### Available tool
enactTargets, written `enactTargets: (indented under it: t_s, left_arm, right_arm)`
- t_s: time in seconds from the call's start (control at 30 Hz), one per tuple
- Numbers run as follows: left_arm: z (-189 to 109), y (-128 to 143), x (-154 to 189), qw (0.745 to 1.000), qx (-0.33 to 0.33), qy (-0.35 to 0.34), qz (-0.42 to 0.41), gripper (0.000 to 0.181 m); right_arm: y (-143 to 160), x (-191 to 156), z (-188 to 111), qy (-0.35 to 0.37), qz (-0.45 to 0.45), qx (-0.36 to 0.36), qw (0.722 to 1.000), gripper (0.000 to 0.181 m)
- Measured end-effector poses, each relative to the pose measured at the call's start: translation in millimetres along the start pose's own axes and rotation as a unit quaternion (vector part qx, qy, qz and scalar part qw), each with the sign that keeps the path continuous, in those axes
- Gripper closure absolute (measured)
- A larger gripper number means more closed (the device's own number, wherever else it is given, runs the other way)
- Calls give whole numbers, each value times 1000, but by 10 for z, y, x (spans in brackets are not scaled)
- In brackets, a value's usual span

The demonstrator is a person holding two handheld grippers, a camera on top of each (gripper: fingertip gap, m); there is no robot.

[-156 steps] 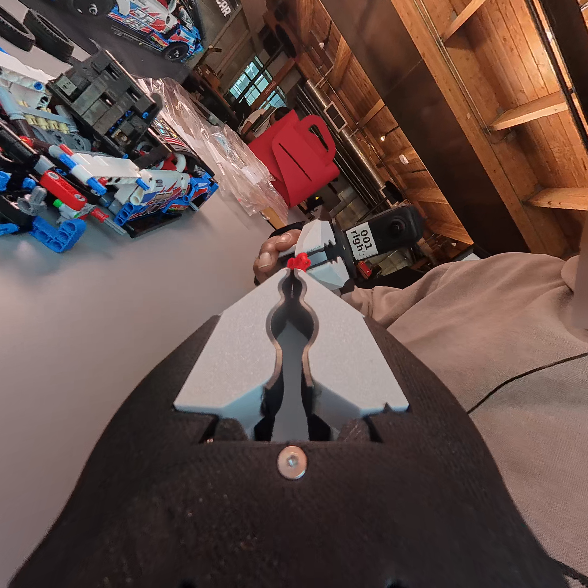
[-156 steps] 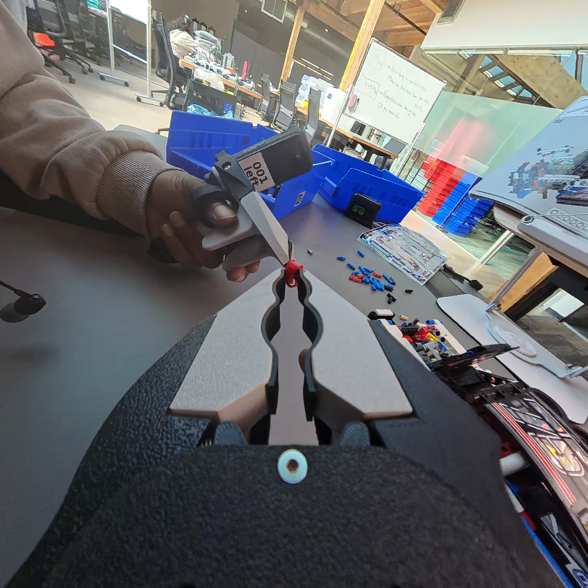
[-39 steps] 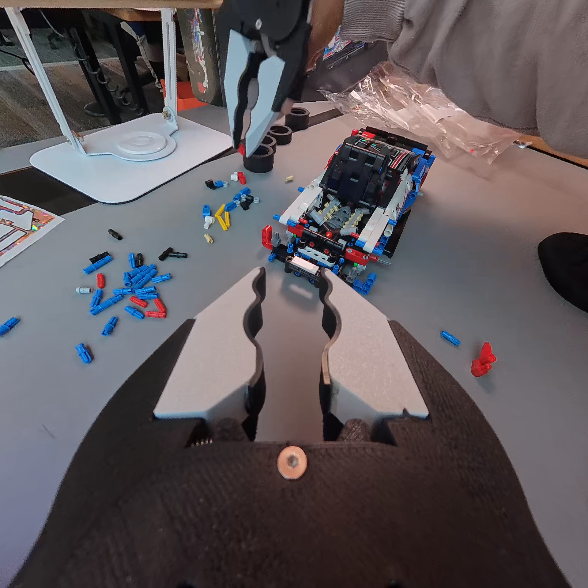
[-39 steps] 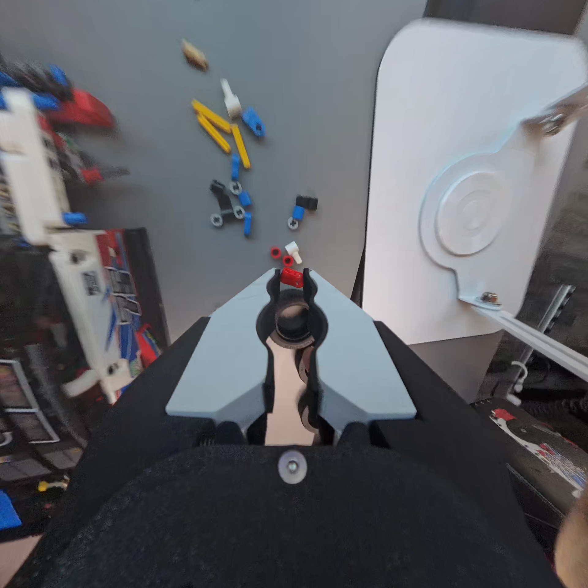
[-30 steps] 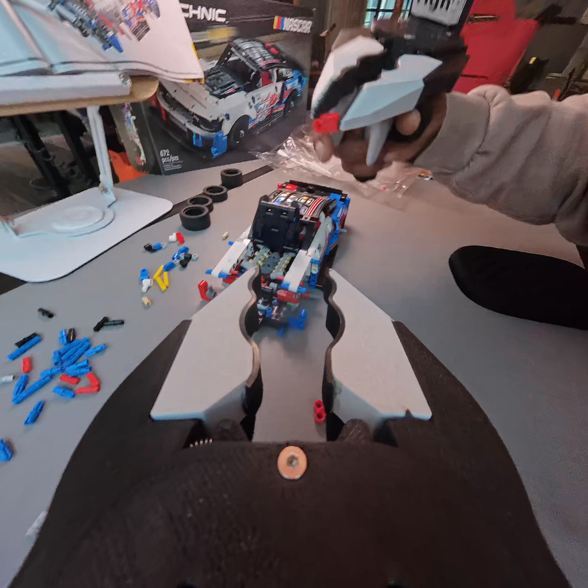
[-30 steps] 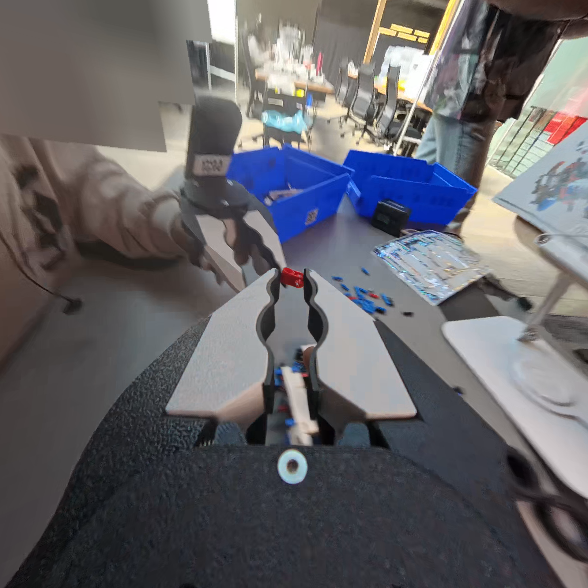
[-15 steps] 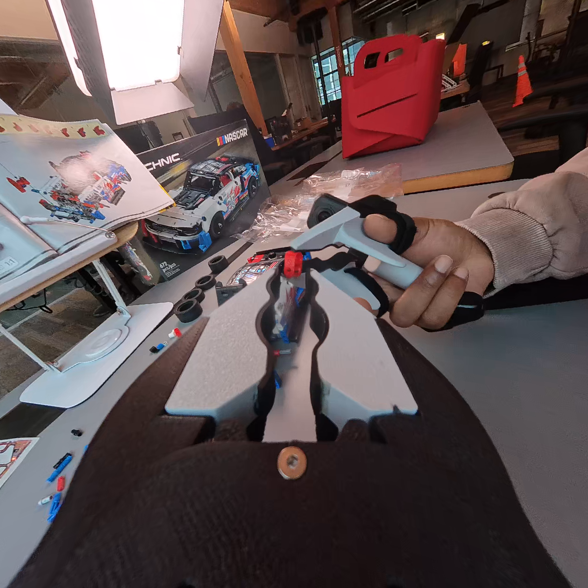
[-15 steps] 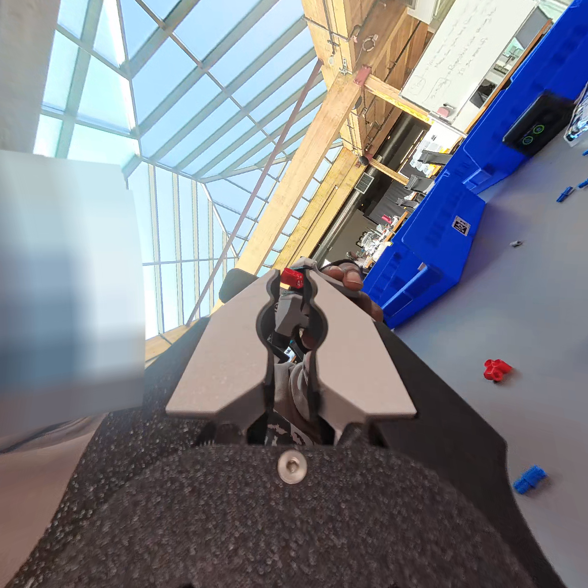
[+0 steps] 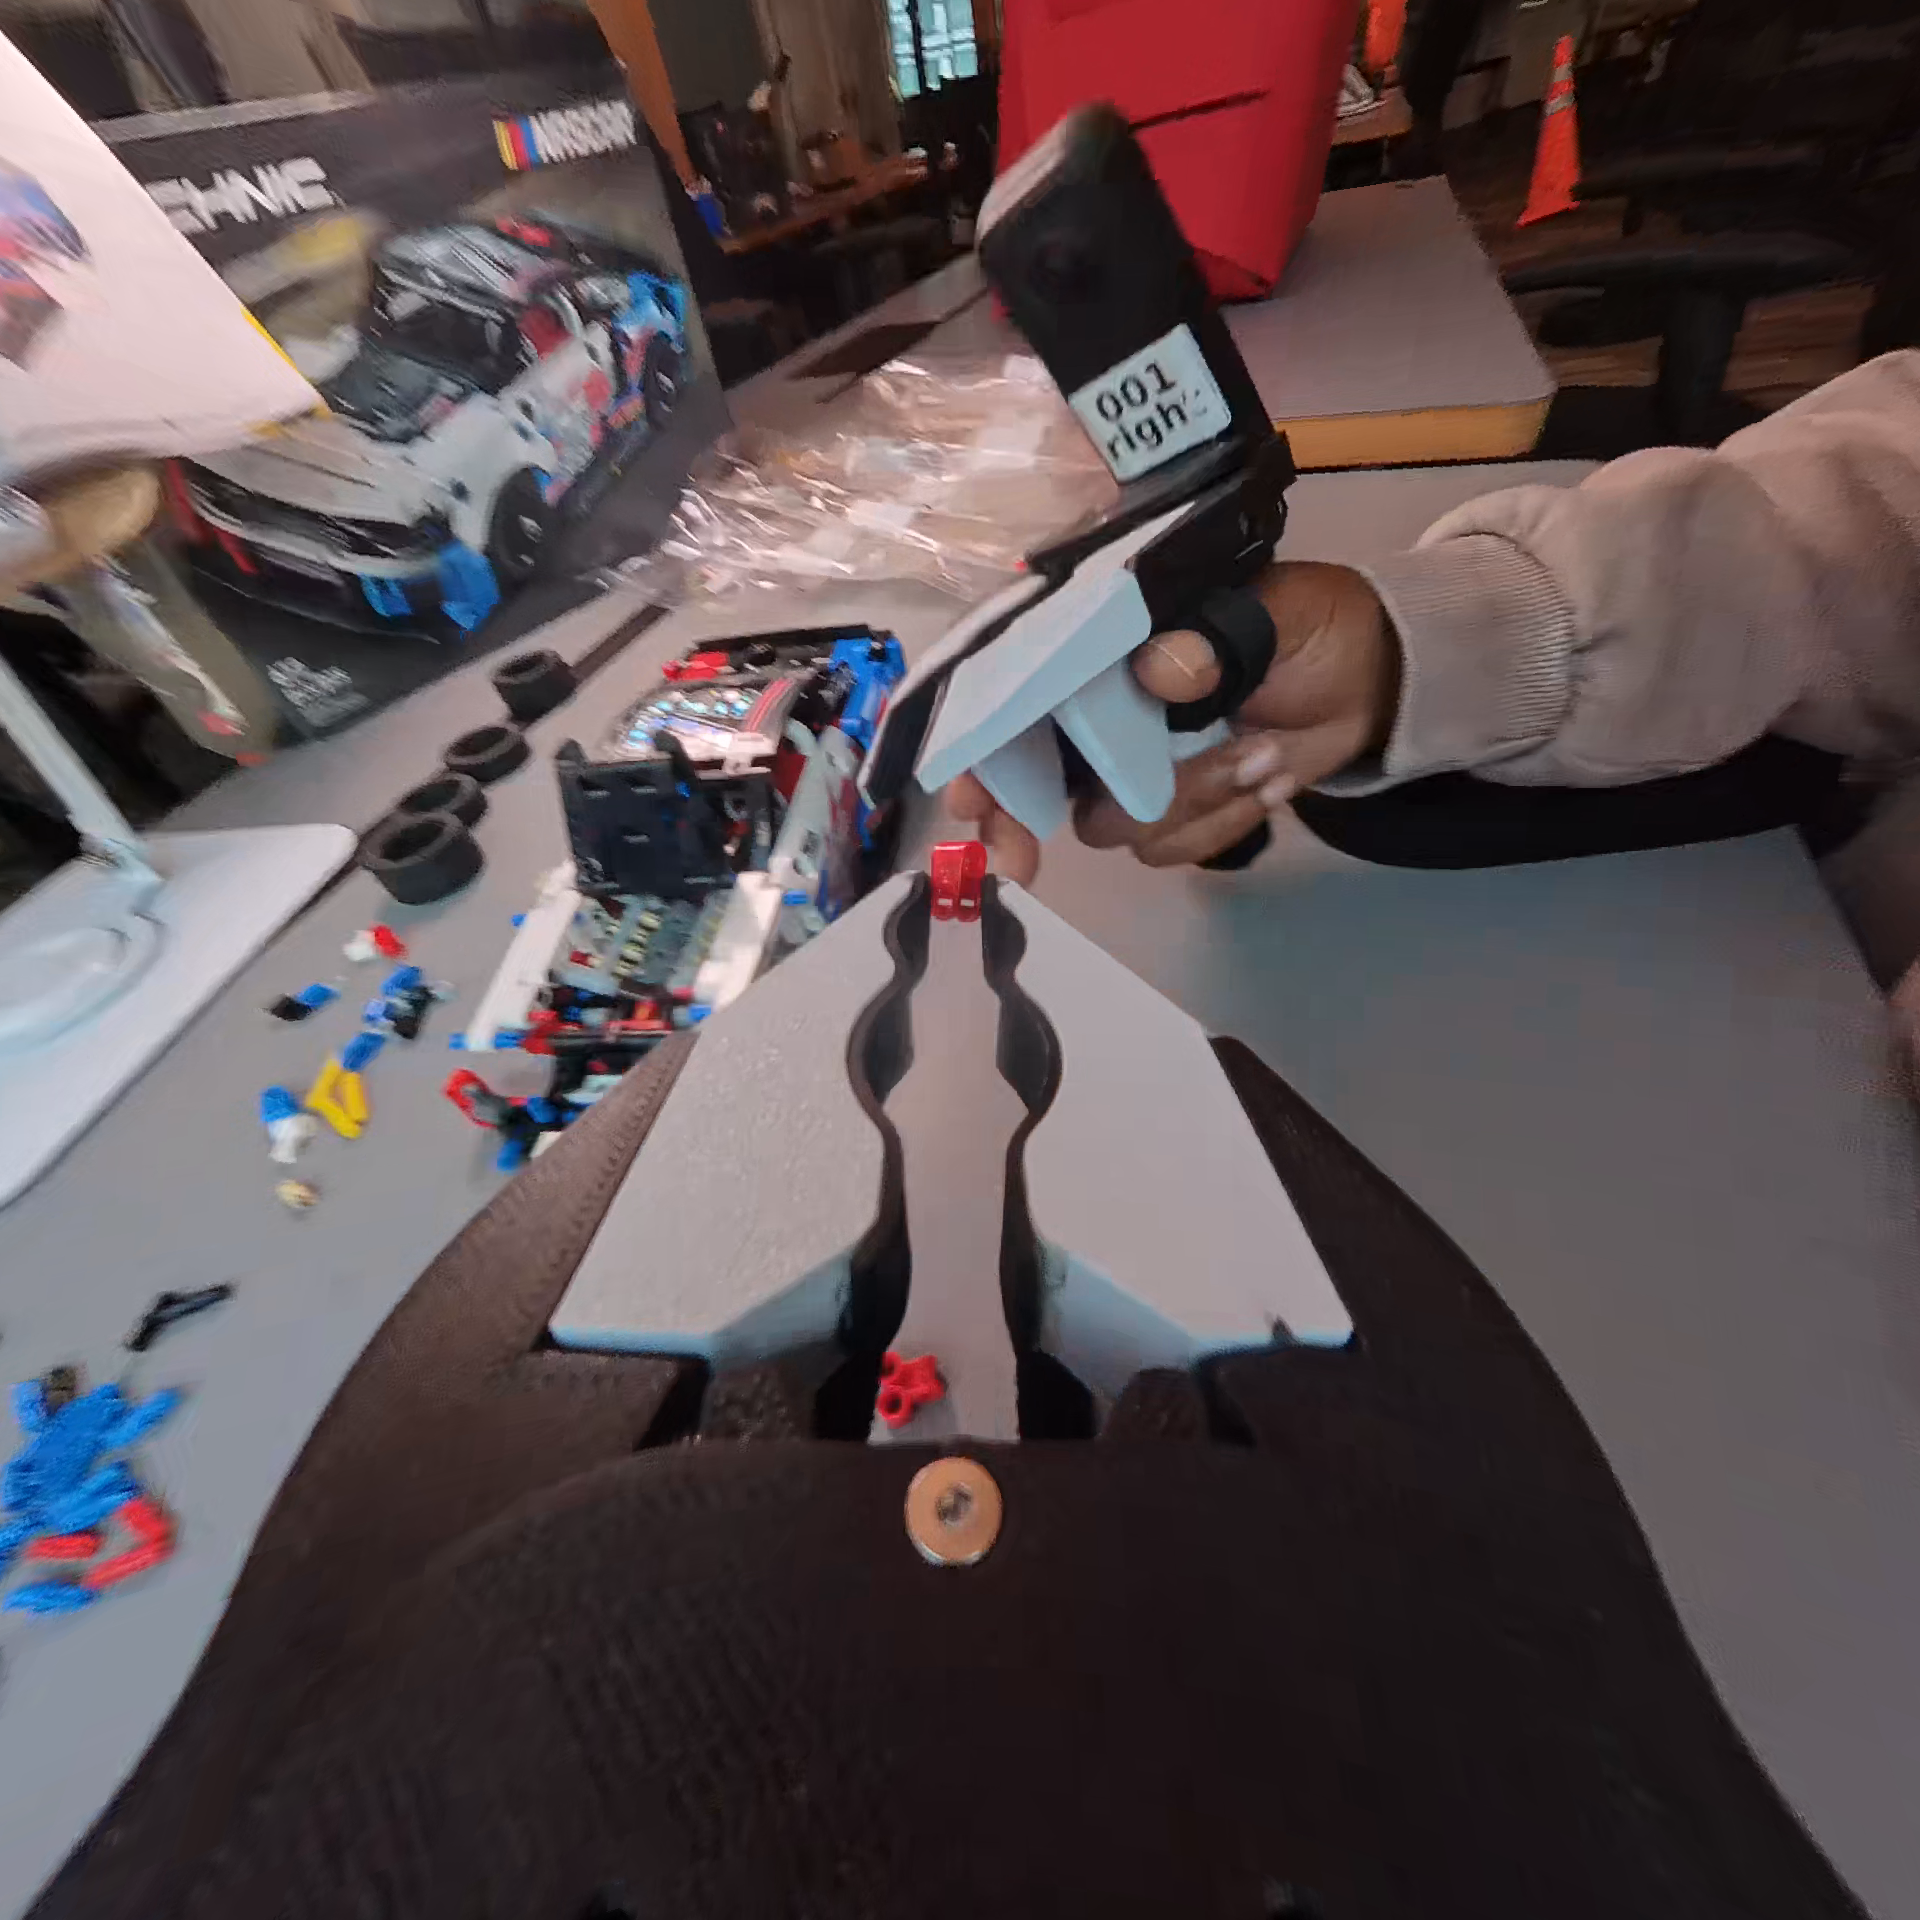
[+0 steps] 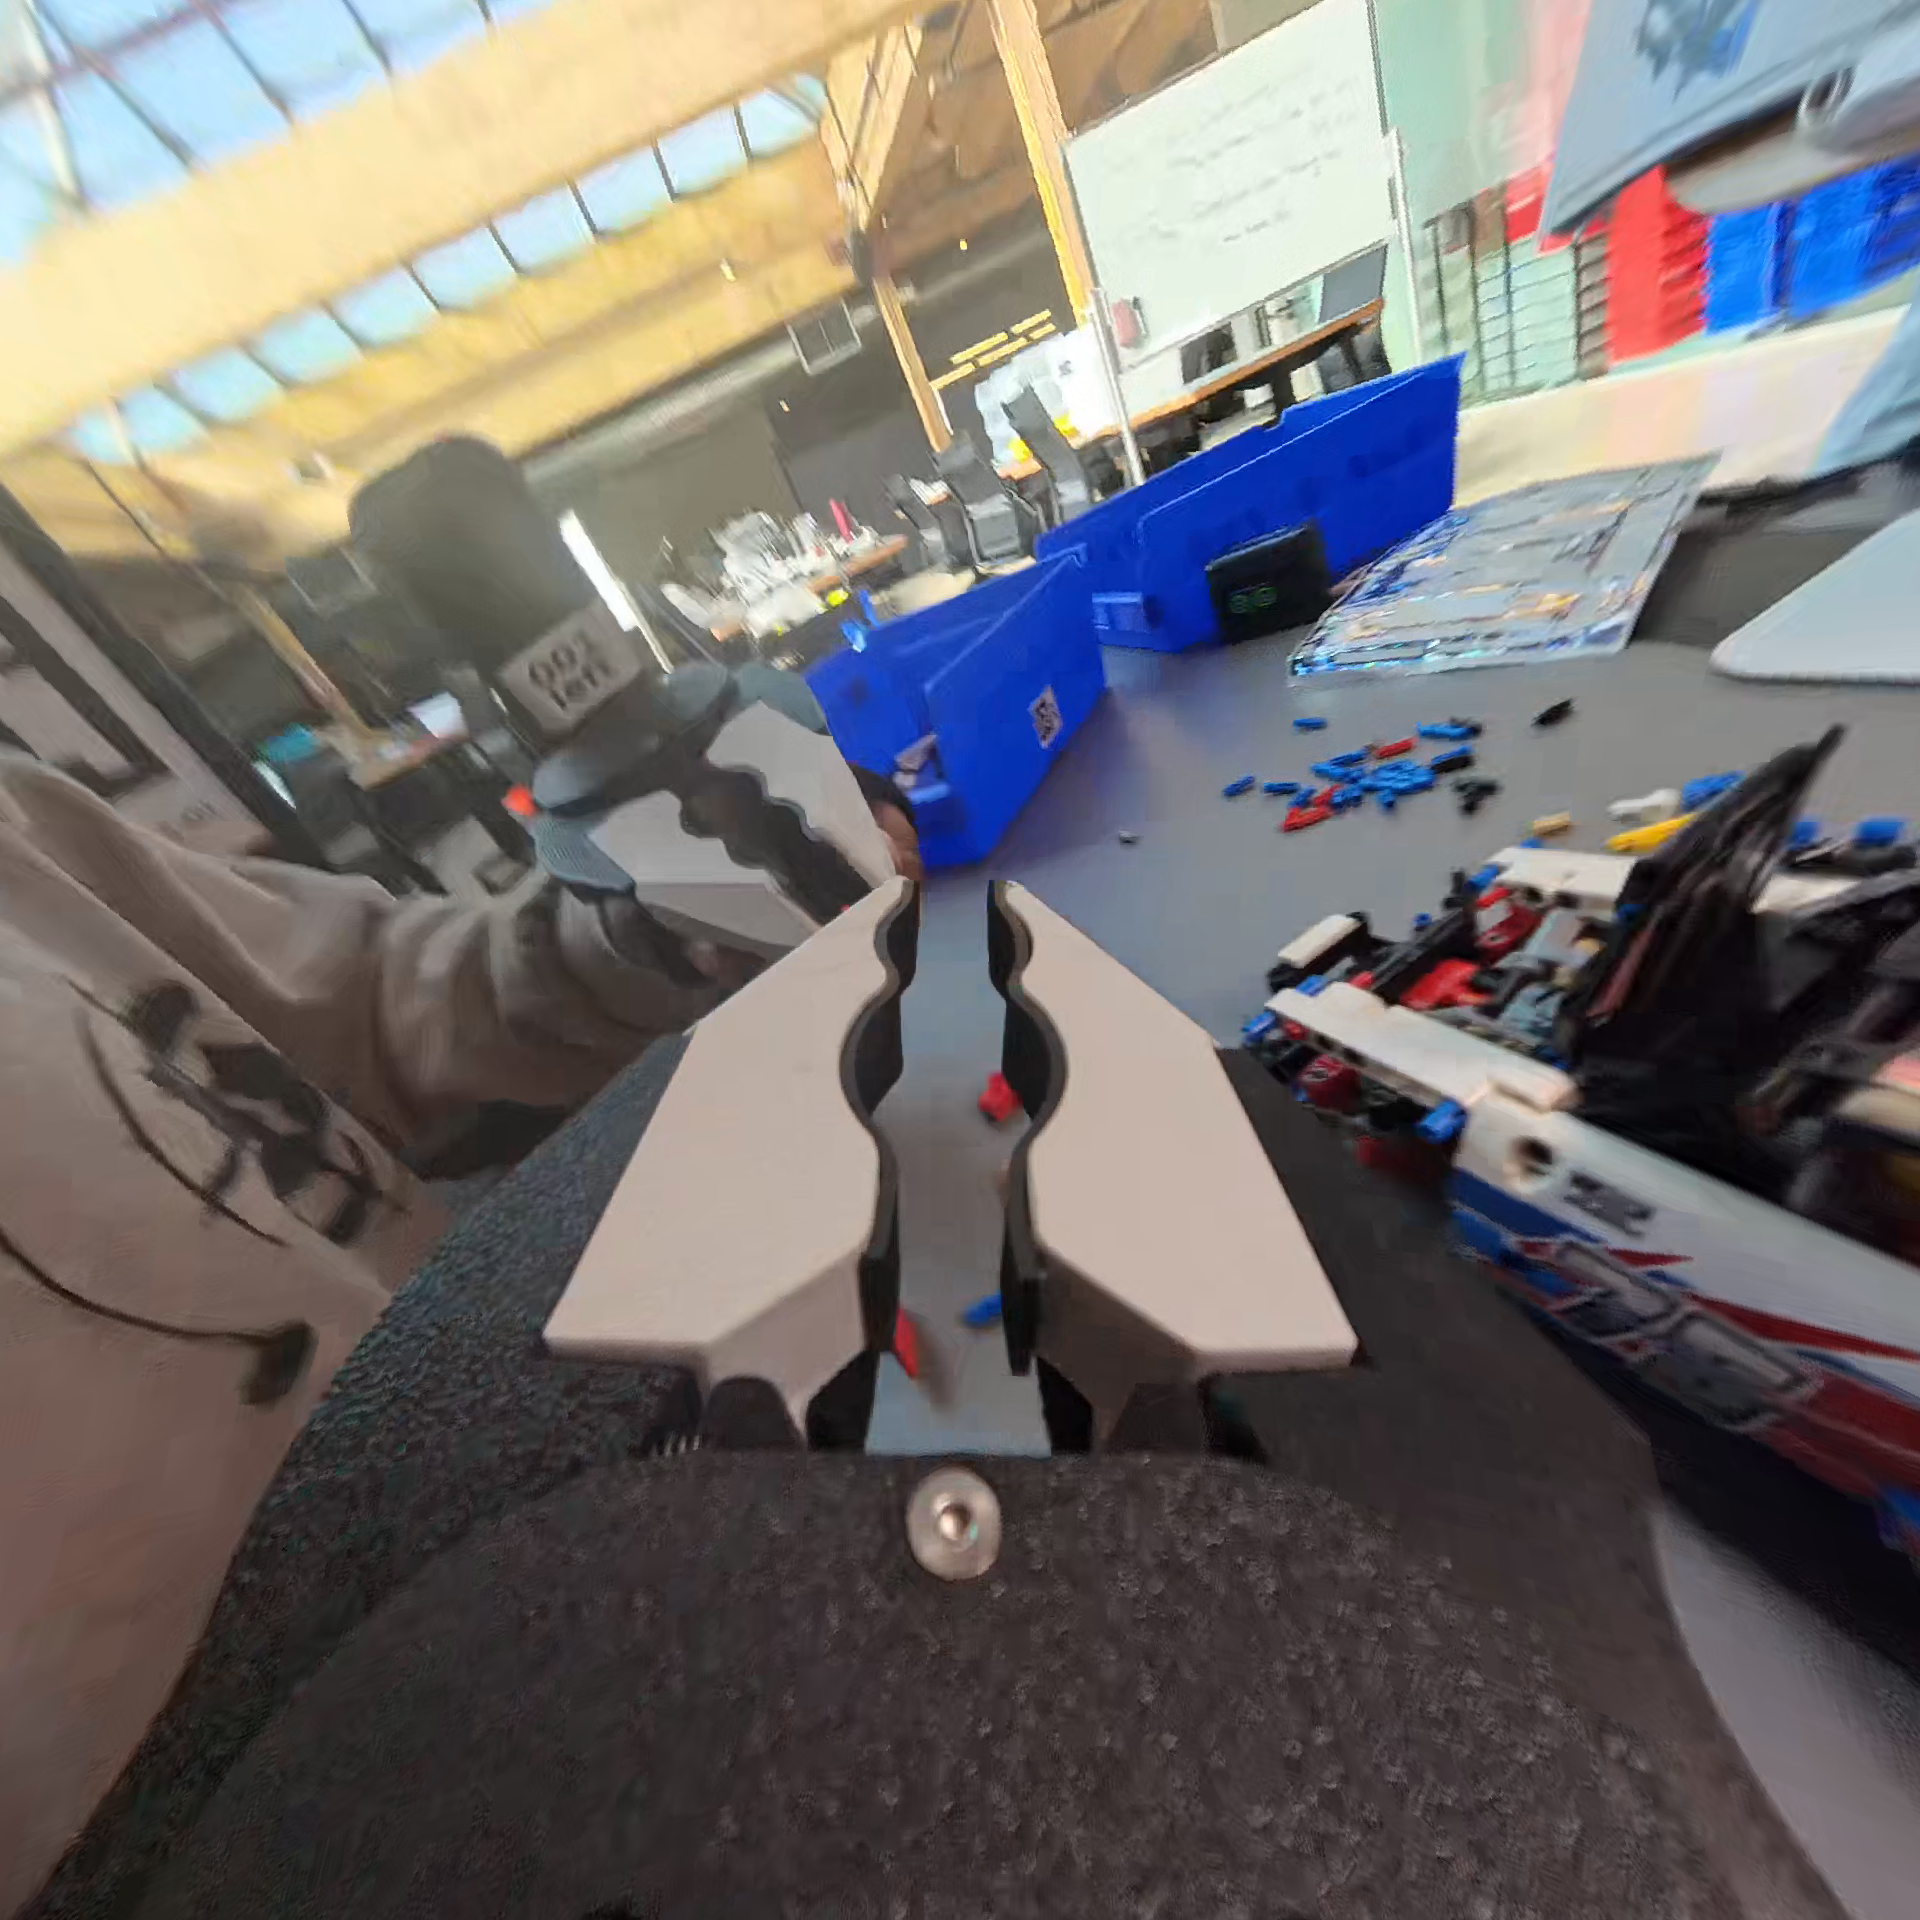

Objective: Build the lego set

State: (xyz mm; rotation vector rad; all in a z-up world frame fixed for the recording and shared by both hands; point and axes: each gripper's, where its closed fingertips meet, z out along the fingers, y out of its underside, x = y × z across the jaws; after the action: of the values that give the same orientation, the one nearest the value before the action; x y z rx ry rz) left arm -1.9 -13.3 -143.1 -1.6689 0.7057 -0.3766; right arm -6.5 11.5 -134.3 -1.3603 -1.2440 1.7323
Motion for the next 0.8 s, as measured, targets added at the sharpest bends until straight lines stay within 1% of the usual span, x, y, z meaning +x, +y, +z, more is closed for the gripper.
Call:
enactTargets:
  t_s: [0.03, 0.1, 0.13, 0.27, 0.33, 0.4, 0.53, 0.67, 0.7, 0.8]
  left_arm:
    - [24, 50, 59, 999, -3, 34, -37, 174]
    - [59, 117, 174, 989, -4, 99, -110, 174]
    - [67, 123, 214, 982, 1, 125, -141, 174]
    - [18, 74, 370, 943, 22, 227, -243, 174]
    - [-13, 47, 425, 927, 28, 259, -271, 174]
    - [-45, 26, 493, 915, 28, 288, -282, 174]
    - [-43, 61, 532, 909, 17, 300, -290, 174]
    - [-19, 109, 526, 912, 6, 292, -288, 174]
    - [-9, 112, 510, 917, 6, 283, -282, 174]
    - [33, 180, 434, 946, -11, 231, -226, 174]
  right_arm:
    - [29, -11, -25, 13, -75, -21, 997, 170]
    - [119, -114, -43, 4, -179, -55, 982, 166]
    - [172, -193, -47, -16, -206, -66, 976, 164]
    - [289, -432, -82, -82, -219, -89, 968, 166]
    - [377, -484, -93, -94, -236, -111, 961, 170]
    - [441, -522, -94, -100, -245, -127, 956, 173]
    - [511, -556, -123, -112, -245, -145, 952, 181]
    - [563, -537, -135, -106, -254, -163, 948, 181]
    - [556, -529, -138, -102, -253, -163, 948, 181]
    - [577, -480, -148, -93, -236, -177, 951, 165]
